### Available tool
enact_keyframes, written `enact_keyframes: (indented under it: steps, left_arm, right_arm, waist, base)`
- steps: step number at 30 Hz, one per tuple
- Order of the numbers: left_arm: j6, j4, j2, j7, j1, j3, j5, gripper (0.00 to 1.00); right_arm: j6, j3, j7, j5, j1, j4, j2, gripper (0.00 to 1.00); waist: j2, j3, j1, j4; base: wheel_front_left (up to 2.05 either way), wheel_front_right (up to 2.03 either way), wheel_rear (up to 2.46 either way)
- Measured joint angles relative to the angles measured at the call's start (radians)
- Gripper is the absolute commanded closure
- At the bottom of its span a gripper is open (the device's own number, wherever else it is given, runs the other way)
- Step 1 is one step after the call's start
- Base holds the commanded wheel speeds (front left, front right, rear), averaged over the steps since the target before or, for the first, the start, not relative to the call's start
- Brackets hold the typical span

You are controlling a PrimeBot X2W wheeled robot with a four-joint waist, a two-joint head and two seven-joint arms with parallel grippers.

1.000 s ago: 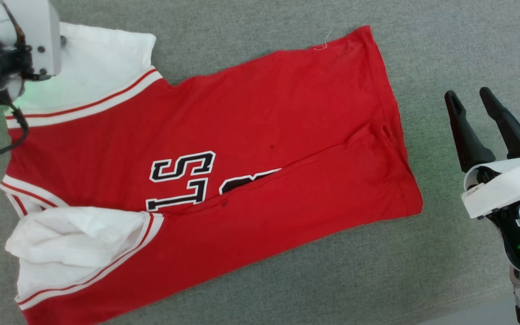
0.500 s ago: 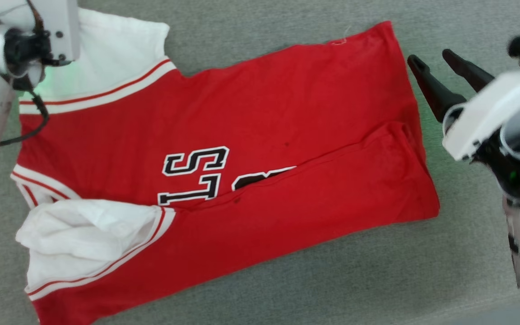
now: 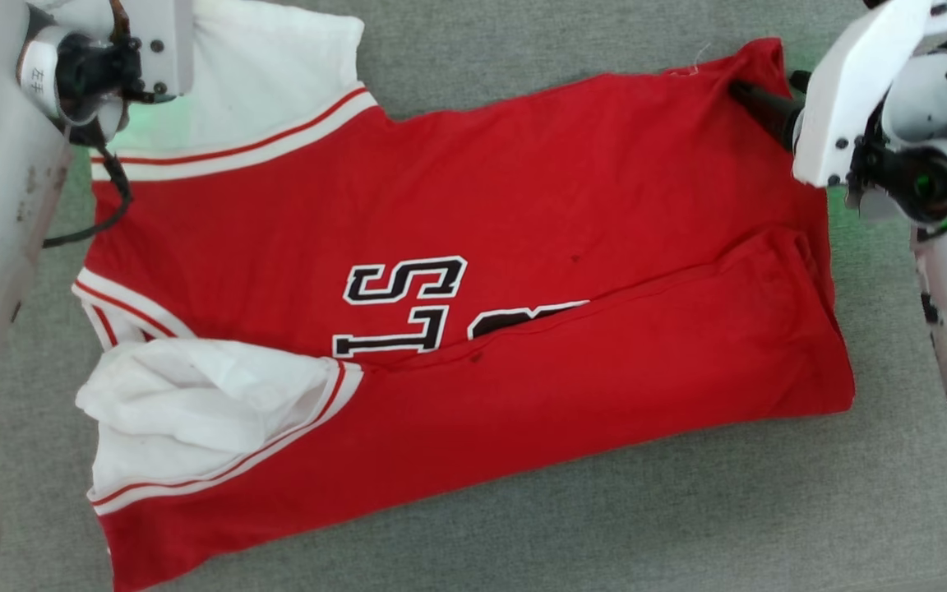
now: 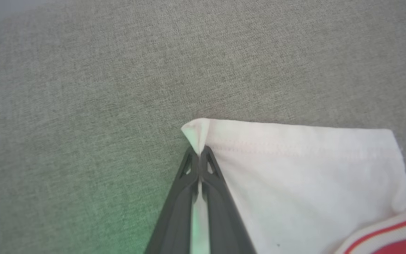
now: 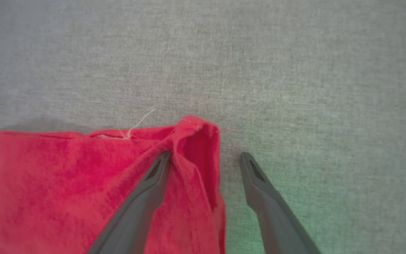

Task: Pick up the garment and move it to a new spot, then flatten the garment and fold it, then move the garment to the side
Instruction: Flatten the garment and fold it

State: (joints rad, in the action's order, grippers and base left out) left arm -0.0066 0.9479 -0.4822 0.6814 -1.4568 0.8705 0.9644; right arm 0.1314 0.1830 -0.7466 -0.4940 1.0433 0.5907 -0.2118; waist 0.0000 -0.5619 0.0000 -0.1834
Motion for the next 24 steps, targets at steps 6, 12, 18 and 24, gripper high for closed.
enact_keyframes:
  steps: [6,12,18,24]
  left_arm:
    - [-0.011,0.02,0.012,-0.015,-0.007,0.0,0.003,1.0]
    - [-0.03,0.043,0.018,-0.054,-0.007,-0.005,0.011,1.0]
    - [-0.057,0.036,0.019,-0.071,-0.001,-0.004,0.017,1.0]
    - [-0.073,-0.033,0.0,-0.066,0.035,0.027,0.002,1.0]
  right_arm:
    - [0.0,0.055,-0.044,-0.033,0.079,0.096,-0.01,1.0]
    - [0.0,0.102,0.033,-0.061,0.091,0.118,-0.032,1.0]
    - [0.0,0.172,0.102,-0.111,0.042,0.07,-0.111,1.0]
    - [0.0,0.245,0.133,-0.182,-0.052,-0.029,-0.214,1.0]
  waist:
    - [0.0,0.0,0.0,0.013]
    - [0.0,0.015,0.0,0.026]
    - [0.0,0.057,0.0,0.047]
    - [0.0,0.113,0.0,0.079]
  base:
    - [0.0,0.0,0.0]
    - [0.0,0.0,0.0]
    - [0.0,0.0,0.0]
    - [0.0,0.0,0.0]
